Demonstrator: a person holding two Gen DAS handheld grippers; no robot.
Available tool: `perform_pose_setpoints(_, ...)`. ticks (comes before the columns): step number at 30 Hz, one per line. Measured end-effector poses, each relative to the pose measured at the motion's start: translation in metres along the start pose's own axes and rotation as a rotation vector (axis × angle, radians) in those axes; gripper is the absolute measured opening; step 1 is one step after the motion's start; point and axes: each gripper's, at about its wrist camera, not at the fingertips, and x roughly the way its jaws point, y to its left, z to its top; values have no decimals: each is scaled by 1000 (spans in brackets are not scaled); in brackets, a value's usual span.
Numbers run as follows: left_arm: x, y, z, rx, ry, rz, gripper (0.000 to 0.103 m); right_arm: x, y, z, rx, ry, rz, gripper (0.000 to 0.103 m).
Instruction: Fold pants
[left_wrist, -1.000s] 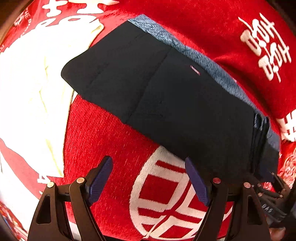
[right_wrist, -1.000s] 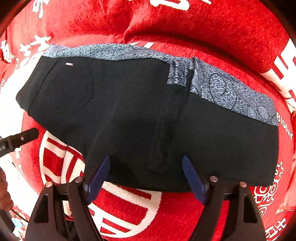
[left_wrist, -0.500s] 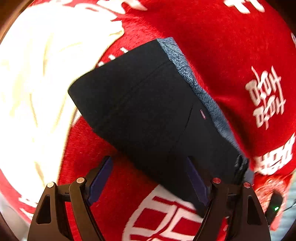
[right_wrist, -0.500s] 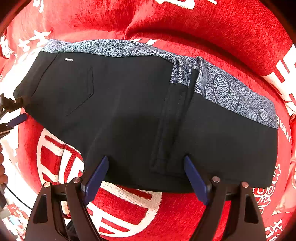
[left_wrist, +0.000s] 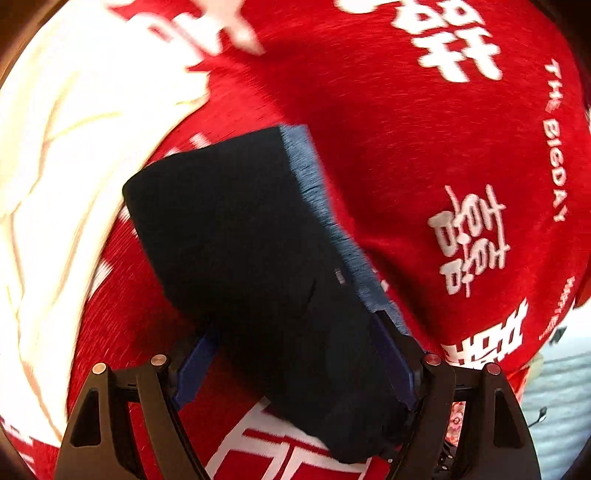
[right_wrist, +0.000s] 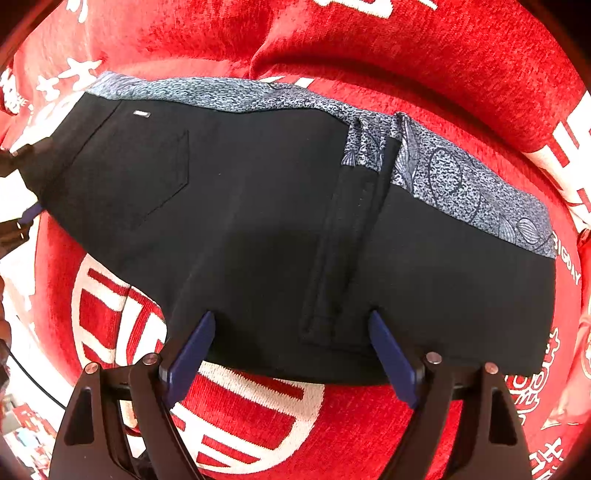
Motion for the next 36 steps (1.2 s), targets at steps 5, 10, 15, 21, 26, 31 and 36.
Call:
perform_pose_setpoints(5,18,15,1,-44,8,65,81,0,2,0,2,2,-4,88)
perform_pose_setpoints(10,21,-3,1,5,-2,229,60,-2,1,1,-9,11,4,88)
perform_pose_setpoints(15,18,-44,-15,293,-39,450,34,-34,-5,16,28,-24,61,88)
perform_pose_setpoints(21,27,-100,-66,742,-139,631,34,-60,2,83,75,0,306,88)
perform_pose_setpoints(26,32,-106,-69,808,-153,663,34,-65,59,163,0,85,500,93)
perform_pose_setpoints(31,33,-107,-69,815,-157,670,34,-58,148,213,-190,210,550,97)
perform_pose_setpoints(36,43,-124,-88,839,-176,677,34,-17,219,219,-321,372,430,97)
